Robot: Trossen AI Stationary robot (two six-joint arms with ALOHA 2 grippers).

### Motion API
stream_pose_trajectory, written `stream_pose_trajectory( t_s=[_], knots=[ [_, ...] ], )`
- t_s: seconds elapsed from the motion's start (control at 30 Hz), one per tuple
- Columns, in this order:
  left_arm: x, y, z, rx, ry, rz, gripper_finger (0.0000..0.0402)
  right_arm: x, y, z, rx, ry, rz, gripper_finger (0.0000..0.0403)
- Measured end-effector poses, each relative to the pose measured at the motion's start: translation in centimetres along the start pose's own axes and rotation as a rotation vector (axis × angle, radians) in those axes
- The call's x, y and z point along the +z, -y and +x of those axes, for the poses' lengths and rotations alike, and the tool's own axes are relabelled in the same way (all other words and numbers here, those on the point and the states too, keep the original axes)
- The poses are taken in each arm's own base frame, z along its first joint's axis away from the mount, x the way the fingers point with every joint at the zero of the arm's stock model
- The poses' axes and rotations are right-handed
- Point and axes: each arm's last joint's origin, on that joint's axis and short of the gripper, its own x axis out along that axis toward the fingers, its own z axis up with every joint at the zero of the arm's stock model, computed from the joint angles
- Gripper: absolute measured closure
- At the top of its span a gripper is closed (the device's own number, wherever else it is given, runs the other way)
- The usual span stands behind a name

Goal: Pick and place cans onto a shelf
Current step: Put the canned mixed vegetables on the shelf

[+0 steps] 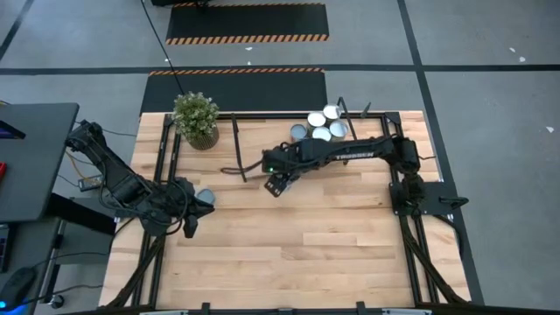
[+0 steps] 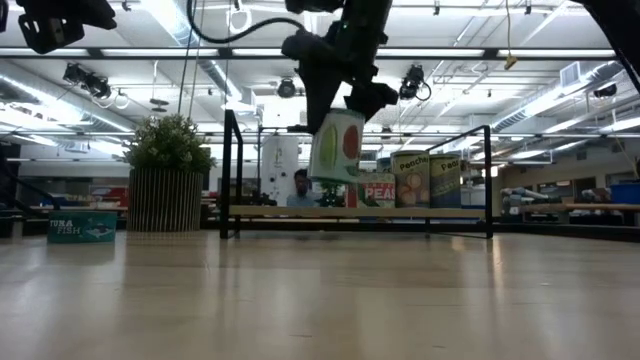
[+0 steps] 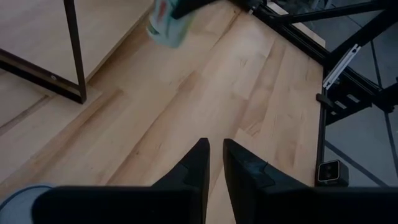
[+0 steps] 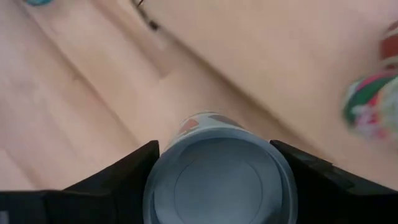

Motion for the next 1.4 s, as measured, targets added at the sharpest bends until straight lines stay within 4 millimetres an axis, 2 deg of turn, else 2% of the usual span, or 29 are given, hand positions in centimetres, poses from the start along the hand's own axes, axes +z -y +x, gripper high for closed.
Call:
stream_pose_trajectory(
  t_s=[0.23,0.7,1.0,1.23,1.4],
  knots=[
    [0.0,0.0,0.0,0.005,0.01,0.0,0.0351,1.8,2.6,1.1,-0.051,-0.017,-0.051,0.0106],
    [0.1,0.2,0.0,-0.014,0.019,-0.027,0.0351,4.7,6.4,1.7,-0.074,0.032,-0.084,0.0105],
    [0.2,0.2,0.0,-0.012,0.028,-0.027,0.0351,5.6,7.2,2.1,-0.049,0.072,-0.108,0.0105],
    [0.2,0.2,0.0,-0.003,0.043,-0.019,0.0351,5.0,7.8,3.4,-0.035,0.031,-0.106,0.0105],
    [0.2,0.2,0.0,-0.003,0.043,-0.018,0.0351,4.9,7.7,3.4,-0.047,0.032,-0.114,0.0105]
  ],
)
